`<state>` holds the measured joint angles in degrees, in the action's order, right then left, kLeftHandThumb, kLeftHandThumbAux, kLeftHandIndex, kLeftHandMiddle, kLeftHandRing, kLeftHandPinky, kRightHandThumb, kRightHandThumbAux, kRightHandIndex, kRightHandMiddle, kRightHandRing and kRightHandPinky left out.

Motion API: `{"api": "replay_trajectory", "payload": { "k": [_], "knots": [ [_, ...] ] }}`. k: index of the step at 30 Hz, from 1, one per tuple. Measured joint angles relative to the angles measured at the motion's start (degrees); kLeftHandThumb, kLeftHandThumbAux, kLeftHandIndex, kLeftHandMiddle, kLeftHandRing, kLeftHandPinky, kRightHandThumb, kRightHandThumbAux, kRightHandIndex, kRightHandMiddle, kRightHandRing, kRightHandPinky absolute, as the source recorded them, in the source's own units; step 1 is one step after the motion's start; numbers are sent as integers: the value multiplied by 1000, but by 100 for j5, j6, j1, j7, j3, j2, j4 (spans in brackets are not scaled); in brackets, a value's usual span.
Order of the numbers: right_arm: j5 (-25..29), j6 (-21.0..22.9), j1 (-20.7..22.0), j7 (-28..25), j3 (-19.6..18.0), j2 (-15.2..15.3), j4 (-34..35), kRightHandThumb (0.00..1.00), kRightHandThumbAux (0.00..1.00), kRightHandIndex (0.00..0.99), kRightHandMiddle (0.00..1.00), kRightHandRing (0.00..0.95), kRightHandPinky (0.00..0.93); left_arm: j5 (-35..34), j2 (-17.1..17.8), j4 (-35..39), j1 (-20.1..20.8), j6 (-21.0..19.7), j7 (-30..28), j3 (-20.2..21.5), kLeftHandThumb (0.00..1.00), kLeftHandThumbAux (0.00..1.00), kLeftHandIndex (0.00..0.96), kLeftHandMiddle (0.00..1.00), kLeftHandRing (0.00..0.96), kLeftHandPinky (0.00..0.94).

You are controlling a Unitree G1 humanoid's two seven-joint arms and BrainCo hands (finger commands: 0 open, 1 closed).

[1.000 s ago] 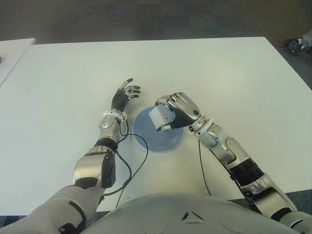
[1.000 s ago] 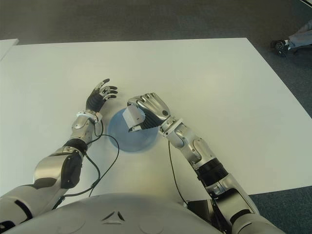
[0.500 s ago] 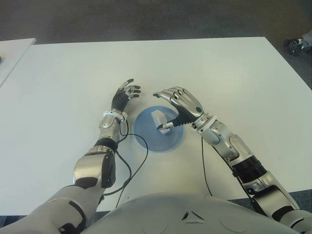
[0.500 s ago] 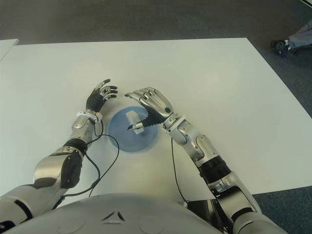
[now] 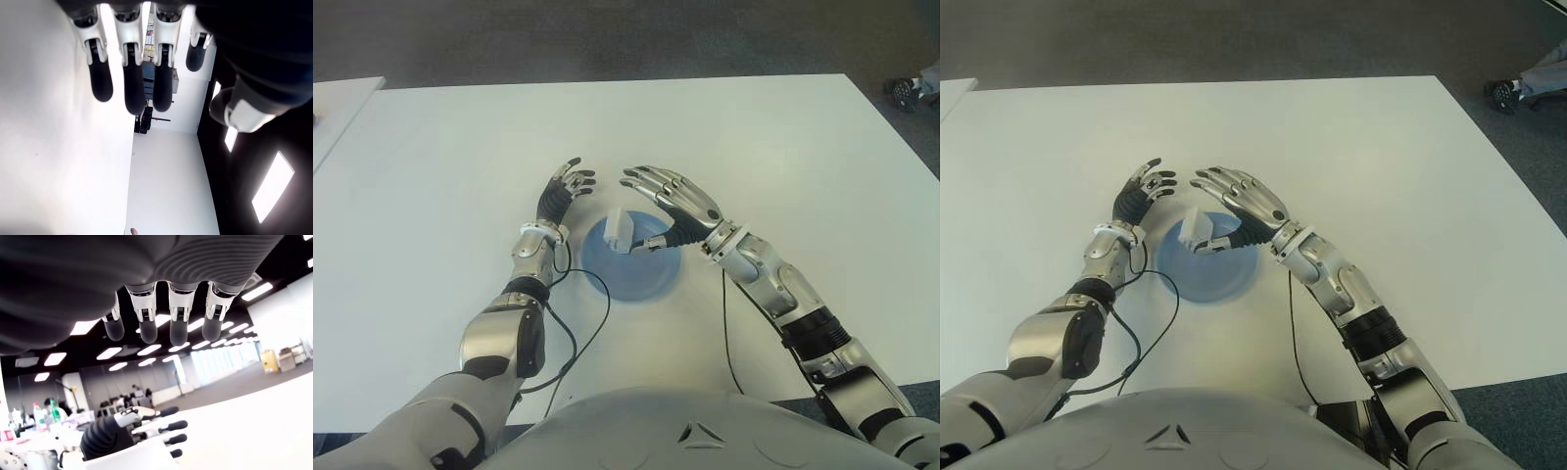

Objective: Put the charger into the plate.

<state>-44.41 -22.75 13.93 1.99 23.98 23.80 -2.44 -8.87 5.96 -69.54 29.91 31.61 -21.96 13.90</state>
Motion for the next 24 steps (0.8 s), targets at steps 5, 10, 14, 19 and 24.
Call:
{"api": "replay_trajectory", "payload": {
  "k": [5, 10, 14, 19, 24],
  "knots": [
    [31, 0, 1, -73, -43, 1, -32, 239, 143, 0, 0, 0, 0, -1, 10, 1, 0, -3, 0, -25, 58, 550, 163, 338, 358, 348],
    [37, -2, 7, -70, -57, -1, -106, 221, 152, 0, 0, 0, 0, -7, 15, 3, 3, -24, -3, -36, 55, 551, 190, 397, 398, 406],
    [65, -13, 18, -36, -83, -8, -206, 219, 176, 0, 0, 0, 0, -29, 18, 9, 3, -40, -73, -30, 57, 550, 191, 444, 433, 432],
    [183, -124, 330, 459, -279, -146, -952, 207, 275, 0, 0, 0, 0, -43, 27, 12, -5, -38, -148, -18, 80, 534, 171, 476, 457, 443],
    [444, -114, 892, 1170, -626, -387, -2079, 174, 388, 0, 0, 0, 0, -51, 16, 17, -6, -37, -183, -19, 97, 521, 159, 480, 459, 436]
  ]
}}
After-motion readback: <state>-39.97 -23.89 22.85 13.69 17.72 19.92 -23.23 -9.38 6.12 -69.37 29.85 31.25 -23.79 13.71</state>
